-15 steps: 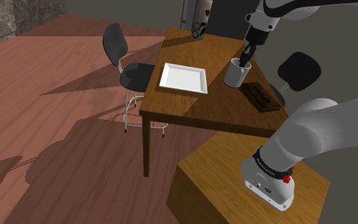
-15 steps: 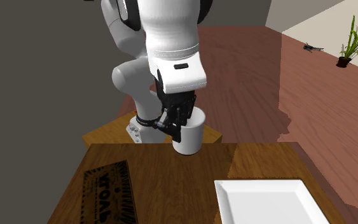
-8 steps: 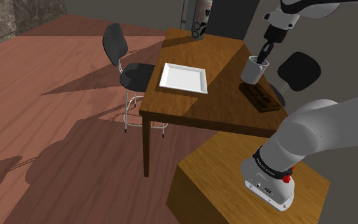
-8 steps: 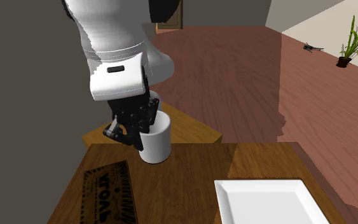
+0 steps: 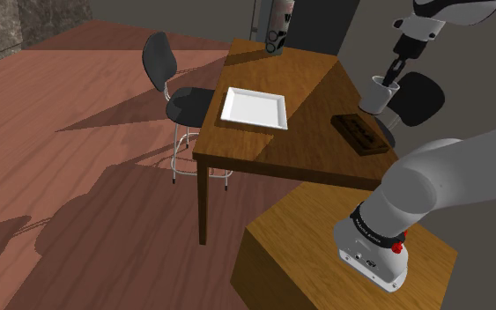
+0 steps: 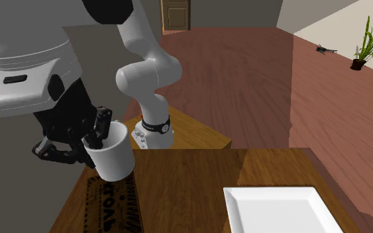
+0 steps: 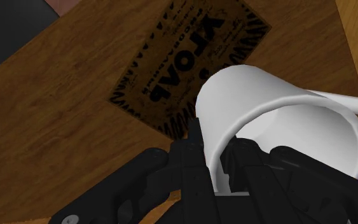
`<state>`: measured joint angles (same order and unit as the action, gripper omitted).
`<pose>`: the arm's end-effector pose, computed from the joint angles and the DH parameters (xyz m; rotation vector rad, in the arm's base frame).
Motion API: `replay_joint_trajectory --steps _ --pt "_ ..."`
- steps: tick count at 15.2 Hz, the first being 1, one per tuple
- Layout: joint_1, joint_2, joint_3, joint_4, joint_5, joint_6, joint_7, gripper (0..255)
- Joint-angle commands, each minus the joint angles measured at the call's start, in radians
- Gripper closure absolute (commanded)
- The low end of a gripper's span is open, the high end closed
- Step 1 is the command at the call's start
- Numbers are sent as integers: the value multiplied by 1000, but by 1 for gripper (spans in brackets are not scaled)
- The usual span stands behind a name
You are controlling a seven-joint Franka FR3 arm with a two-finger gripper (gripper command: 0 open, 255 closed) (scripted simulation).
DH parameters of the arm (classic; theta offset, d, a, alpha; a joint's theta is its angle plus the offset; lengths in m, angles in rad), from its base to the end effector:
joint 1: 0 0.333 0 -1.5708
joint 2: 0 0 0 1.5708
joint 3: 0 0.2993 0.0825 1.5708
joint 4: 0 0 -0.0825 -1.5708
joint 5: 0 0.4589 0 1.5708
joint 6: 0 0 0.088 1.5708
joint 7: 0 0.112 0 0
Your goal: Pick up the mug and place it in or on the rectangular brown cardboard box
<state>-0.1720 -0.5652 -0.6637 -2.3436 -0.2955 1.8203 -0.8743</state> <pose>0.3069 -0.3809 0.4473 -3.0566 -0.3202 -0.0107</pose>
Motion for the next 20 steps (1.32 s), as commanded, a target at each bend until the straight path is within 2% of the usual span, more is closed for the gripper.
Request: replay_joint_trajectory --steps 1,20 --pt "-4 26 -46 44 -8 -10 -57 255" --pt "9 112 -148 -124 -26 246 -83 255"
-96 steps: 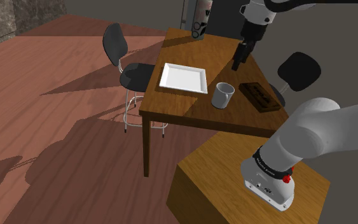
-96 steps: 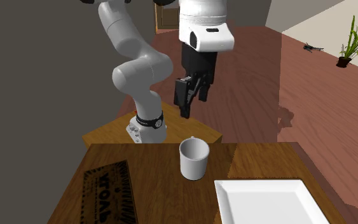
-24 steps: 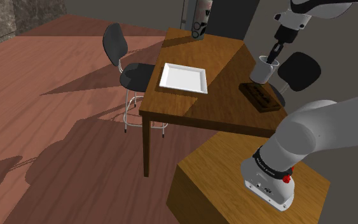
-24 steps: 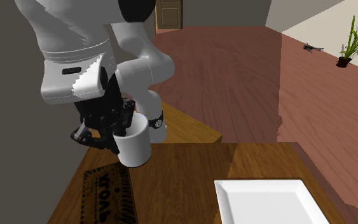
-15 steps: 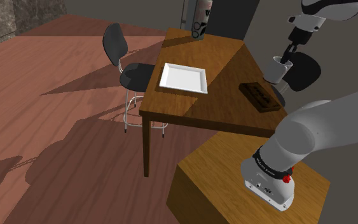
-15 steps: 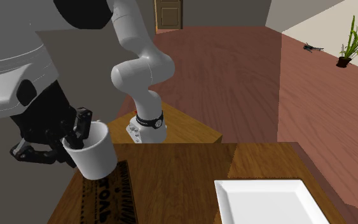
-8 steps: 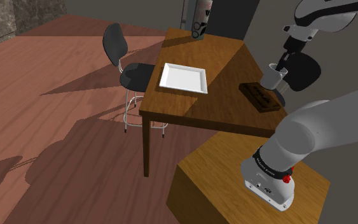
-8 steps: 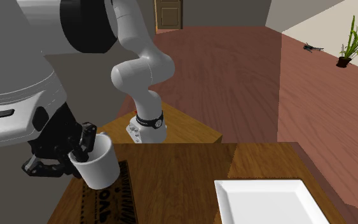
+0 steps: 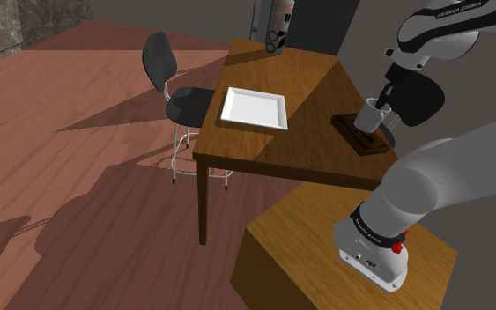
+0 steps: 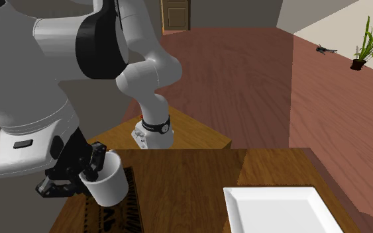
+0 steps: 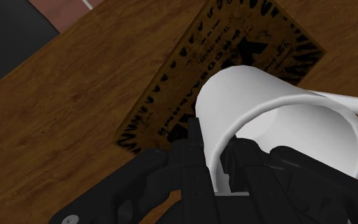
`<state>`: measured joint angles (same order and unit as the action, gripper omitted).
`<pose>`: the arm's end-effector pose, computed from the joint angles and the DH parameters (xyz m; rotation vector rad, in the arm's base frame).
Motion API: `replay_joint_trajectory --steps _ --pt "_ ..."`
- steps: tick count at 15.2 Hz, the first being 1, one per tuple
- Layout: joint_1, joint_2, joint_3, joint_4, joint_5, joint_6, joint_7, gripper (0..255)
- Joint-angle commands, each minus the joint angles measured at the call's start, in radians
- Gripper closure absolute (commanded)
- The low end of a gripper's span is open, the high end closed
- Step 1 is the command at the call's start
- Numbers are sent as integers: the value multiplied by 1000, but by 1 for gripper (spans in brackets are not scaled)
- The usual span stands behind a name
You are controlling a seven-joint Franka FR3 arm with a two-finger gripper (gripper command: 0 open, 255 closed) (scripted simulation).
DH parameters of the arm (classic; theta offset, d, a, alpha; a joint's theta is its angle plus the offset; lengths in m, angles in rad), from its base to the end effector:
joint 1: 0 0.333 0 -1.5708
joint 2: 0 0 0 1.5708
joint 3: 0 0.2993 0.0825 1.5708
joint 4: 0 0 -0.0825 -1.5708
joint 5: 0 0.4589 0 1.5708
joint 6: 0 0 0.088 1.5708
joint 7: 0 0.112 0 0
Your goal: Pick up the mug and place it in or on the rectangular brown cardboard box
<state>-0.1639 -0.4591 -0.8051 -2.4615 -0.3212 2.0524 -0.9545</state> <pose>0.2827 -0.4059 0.3457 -3.0563 -0.3224 -0.0096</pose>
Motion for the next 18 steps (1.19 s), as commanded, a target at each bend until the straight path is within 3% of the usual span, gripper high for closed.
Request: replay_joint_trajectory --steps 1,7,8,13,17,18 --pt "1 6 -6 -7 0 13 -3 255" --pt "1 6 -7 -6 0 13 -3 255" --pt "1 6 -7 -6 0 13 -3 0" --pt "1 6 -7 -6 0 13 -3 0" --pt "-8 -41 42 88 7 -126 4 0" --pt "-8 -41 42 88 7 -126 4 0"
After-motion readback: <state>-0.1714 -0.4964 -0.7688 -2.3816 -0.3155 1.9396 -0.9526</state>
